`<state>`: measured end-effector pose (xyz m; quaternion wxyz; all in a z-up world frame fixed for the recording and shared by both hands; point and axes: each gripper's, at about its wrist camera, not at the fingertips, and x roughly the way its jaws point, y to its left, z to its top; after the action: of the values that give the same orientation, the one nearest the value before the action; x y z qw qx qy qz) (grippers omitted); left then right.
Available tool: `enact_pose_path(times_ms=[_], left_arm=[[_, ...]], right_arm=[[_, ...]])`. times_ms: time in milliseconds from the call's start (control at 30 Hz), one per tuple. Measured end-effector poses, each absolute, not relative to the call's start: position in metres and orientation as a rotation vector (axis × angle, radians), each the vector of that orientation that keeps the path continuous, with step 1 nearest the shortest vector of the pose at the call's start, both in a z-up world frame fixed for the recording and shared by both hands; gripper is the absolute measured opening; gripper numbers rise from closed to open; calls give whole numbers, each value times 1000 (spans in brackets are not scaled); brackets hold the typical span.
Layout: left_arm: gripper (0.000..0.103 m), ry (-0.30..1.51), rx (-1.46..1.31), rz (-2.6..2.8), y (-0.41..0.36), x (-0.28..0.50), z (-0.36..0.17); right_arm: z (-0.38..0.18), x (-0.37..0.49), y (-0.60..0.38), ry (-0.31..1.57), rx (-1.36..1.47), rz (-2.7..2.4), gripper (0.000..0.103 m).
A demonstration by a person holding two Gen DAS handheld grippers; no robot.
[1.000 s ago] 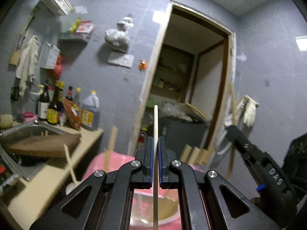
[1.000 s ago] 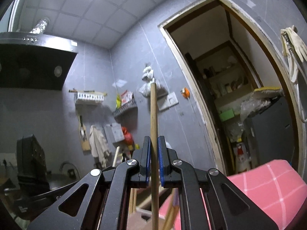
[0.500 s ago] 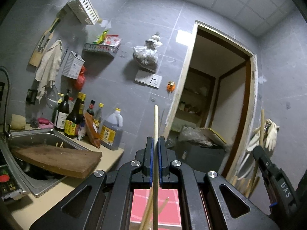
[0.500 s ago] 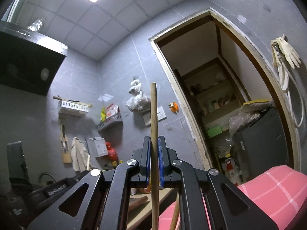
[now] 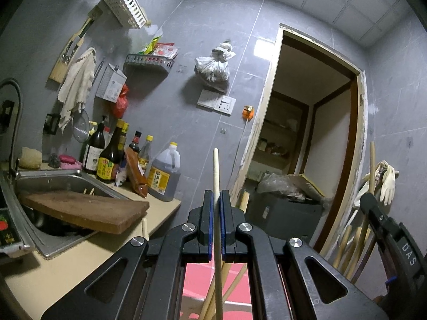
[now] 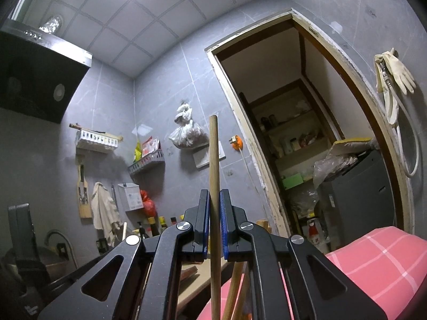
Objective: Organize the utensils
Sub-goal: 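Lift both chopsticks upright and carry them over the white holder, then lower both chopsticks into the white holder and open both tools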
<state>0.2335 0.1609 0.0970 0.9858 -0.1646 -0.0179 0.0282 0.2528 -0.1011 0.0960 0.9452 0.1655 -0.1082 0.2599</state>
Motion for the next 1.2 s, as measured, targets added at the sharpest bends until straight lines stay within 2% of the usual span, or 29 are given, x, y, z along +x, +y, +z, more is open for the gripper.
enact_pose_path(times_ms=[533, 967, 1200], left_arm=[[3, -5, -328, 68, 156, 229, 78], [3, -86, -324, 96, 172, 216, 113], [3, -53, -334, 102, 179, 222, 108]], right_arm=[[82, 251, -87, -187, 266, 521, 6], [80, 252, -86, -169, 270, 528, 6], [79, 253, -85, -161, 266, 533, 6]])
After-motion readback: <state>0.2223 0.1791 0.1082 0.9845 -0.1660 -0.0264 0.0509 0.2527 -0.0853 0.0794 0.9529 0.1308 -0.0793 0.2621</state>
